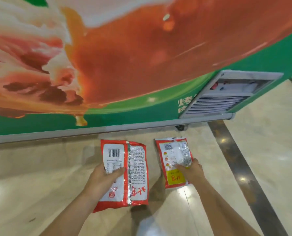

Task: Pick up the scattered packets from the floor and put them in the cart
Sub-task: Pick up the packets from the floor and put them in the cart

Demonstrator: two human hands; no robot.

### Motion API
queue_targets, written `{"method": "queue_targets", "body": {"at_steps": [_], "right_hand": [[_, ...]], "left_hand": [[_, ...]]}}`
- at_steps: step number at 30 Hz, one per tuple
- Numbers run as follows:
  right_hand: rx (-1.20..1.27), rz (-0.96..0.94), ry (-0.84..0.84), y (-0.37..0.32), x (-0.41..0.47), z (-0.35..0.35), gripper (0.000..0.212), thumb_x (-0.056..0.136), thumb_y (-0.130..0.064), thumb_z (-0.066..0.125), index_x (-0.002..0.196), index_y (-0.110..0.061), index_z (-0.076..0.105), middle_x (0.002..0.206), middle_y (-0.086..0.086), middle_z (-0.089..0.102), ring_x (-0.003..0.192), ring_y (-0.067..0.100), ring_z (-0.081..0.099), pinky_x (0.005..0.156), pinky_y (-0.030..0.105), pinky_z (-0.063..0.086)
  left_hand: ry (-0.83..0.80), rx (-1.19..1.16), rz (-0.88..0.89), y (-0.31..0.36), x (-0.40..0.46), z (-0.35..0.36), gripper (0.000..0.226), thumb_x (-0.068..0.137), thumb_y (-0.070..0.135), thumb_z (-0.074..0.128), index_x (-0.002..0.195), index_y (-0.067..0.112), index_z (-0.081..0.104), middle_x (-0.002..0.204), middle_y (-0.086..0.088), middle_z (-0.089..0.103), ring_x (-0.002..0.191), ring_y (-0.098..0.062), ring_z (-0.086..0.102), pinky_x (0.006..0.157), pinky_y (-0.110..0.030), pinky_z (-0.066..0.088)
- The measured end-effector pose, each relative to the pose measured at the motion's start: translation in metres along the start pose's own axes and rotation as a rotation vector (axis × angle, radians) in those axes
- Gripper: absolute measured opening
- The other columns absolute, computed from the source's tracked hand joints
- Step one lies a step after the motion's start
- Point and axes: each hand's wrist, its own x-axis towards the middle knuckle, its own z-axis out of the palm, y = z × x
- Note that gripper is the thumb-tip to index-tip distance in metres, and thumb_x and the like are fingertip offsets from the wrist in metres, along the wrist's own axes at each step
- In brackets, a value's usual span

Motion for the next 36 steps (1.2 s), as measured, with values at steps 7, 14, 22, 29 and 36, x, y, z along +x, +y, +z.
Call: {"method": "queue_targets", "body": {"at_steps": [7, 14, 22, 29, 36], "right_hand": [[0.200, 0.031, -0.062, -0.013, 0.015, 0.012, 0.078, 0.064, -0.032, 0.085, 0.123, -0.003, 0.044, 0.122, 0.012, 0.057, 0.115, 0.032, 0.054, 0.094, 0.040, 0.047], [0.645, -0.002, -0.252, -0.019, -0.019, 0.025, 0.037, 0.073, -0.003, 0.076, 0.108, 0.000, 0.063, 0.101, 0.017, 0.066, 0.087, 0.030, 0.064, 0.079, 0.037, 0.053], [0.536, -0.286, -0.346, -0.025, -0.088, 0.033, 0.034, 0.078, -0.006, 0.072, 0.105, -0.023, 0.059, 0.109, 0.005, 0.069, 0.100, 0.023, 0.066, 0.095, 0.045, 0.050], [0.748, -0.244, -0.396, -0.030, -0.206, -0.059, 0.028, 0.081, 0.000, 0.066, 0.103, -0.016, 0.063, 0.095, 0.001, 0.073, 0.087, 0.020, 0.070, 0.080, 0.035, 0.055], [0.806, -0.243, -0.353, -0.007, -0.379, -0.234, 0.020, 0.084, -0.009, 0.066, 0.100, -0.019, 0.065, 0.092, -0.003, 0.075, 0.084, 0.017, 0.072, 0.072, 0.028, 0.058]], "left_hand": [[0.117, -0.005, -0.049, -0.009, -0.008, -0.020, 0.017, 0.083, 0.012, 0.068, 0.093, 0.024, 0.062, 0.088, -0.001, 0.071, 0.079, -0.027, 0.069, 0.079, -0.044, 0.055], [0.164, -0.042, -0.064, -0.011, -0.018, -0.043, 0.017, 0.085, 0.015, 0.067, 0.096, 0.024, 0.060, 0.092, -0.007, 0.071, 0.078, -0.029, 0.070, 0.074, -0.044, 0.056], [0.185, -0.087, -0.032, -0.007, -0.046, -0.057, 0.015, 0.086, 0.014, 0.065, 0.097, 0.023, 0.059, 0.092, -0.007, 0.071, 0.078, -0.030, 0.069, 0.073, -0.044, 0.056], [0.105, -0.169, -0.050, 0.054, -0.146, -0.064, 0.016, 0.089, 0.007, 0.059, 0.103, 0.016, 0.060, 0.090, -0.010, 0.073, 0.073, -0.028, 0.071, 0.061, -0.037, 0.056], [-0.061, -0.109, -0.003, 0.185, -0.323, -0.042, 0.016, 0.087, 0.009, 0.062, 0.100, 0.018, 0.060, 0.085, -0.008, 0.075, 0.066, -0.025, 0.071, 0.058, -0.034, 0.055]]}}
